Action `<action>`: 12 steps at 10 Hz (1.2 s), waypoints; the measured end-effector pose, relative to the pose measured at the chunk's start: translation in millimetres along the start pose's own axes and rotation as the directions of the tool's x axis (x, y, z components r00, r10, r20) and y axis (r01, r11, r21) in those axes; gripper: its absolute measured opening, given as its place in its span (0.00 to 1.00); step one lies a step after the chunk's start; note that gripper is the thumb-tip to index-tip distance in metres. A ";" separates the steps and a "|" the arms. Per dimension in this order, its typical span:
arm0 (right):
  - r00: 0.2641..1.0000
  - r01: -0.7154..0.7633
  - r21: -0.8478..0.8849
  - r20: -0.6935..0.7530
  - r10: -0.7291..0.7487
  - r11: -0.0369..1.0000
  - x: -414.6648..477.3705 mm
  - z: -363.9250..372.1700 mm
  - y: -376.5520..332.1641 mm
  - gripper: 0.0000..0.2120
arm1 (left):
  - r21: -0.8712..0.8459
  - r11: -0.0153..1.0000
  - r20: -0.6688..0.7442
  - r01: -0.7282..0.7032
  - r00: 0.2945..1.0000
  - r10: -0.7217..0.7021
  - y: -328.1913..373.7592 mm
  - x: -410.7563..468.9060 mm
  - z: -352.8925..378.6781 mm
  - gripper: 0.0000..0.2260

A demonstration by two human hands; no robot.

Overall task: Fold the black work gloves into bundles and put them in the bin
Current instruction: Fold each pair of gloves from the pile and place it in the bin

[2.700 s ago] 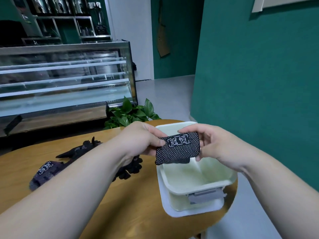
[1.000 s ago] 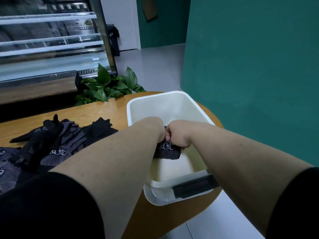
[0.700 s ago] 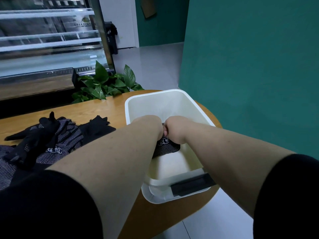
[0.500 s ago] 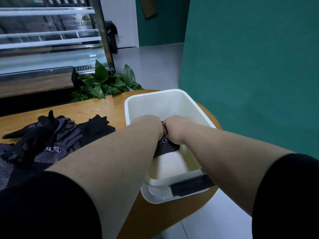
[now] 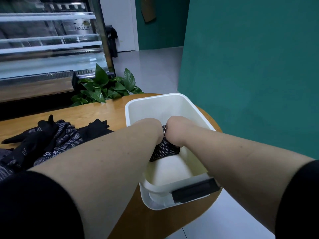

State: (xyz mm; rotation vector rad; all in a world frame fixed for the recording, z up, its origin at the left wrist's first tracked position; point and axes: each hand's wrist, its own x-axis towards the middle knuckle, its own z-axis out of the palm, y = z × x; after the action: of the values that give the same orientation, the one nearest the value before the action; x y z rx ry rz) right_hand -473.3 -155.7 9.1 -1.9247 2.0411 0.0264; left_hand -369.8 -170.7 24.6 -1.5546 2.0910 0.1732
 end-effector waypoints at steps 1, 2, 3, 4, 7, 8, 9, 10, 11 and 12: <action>0.996 -0.079 0.154 -0.028 0.084 0.985 -3.4 -12.9 -2.6 0.12 | -0.102 0.995 -0.001 -0.014 1.000 0.014 1.3 -2.8 -10.2 0.08; 0.994 -0.109 0.411 0.030 0.106 0.905 -0.4 -23.3 -0.4 0.11 | -0.063 0.997 -0.031 -0.048 0.998 0.046 0.5 -15.3 -22.7 0.12; 0.989 -0.142 0.614 0.063 0.131 0.776 -6.3 -33.3 4.0 0.08 | 0.057 0.996 -0.090 -0.069 0.993 0.074 -4.3 -30.5 -30.9 0.11; 0.983 -0.056 0.709 -0.085 0.164 0.703 -25.9 -46.9 2.4 0.08 | 0.084 0.973 -0.145 -0.216 0.963 0.227 -22.1 -43.1 -34.7 0.10; 0.967 0.175 0.873 -0.240 0.088 0.455 -105.1 -65.5 -42.8 0.07 | -0.330 0.852 -0.425 -0.407 0.870 0.251 -86.6 -147.4 -21.9 0.06; 0.964 0.236 0.876 -0.266 0.014 0.420 -131.3 -59.0 -67.9 0.08 | -0.384 0.870 -0.467 -0.310 0.878 0.107 -111.7 -180.4 1.2 0.06; 0.962 0.273 0.873 -0.261 -0.084 0.404 -153.9 -47.0 -102.0 0.09 | -0.482 0.851 -0.442 -0.209 0.897 -0.030 -131.5 -208.2 34.9 0.06; 0.959 0.273 0.864 -0.212 -0.186 0.423 -165.9 -20.7 -139.5 0.10 | -0.557 0.818 -0.413 -0.145 0.903 -0.121 -151.2 -230.1 75.6 0.05; 0.948 0.290 0.812 -0.173 -0.266 0.506 -167.5 16.4 -169.0 0.09 | -0.613 0.788 -0.372 -0.061 0.902 -0.219 -171.9 -242.9 118.7 0.05; 0.937 0.338 0.714 -0.192 -0.292 0.613 -166.3 55.7 -188.1 0.04 | -0.680 0.733 -0.337 -0.005 0.891 -0.306 -189.1 -248.6 158.1 0.04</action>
State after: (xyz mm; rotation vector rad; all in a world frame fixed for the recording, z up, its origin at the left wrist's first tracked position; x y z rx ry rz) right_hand -272.6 2.5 38.6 -1.6809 1.3468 -0.8320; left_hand -92.8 42.2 46.7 -2.3730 2.3558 0.6363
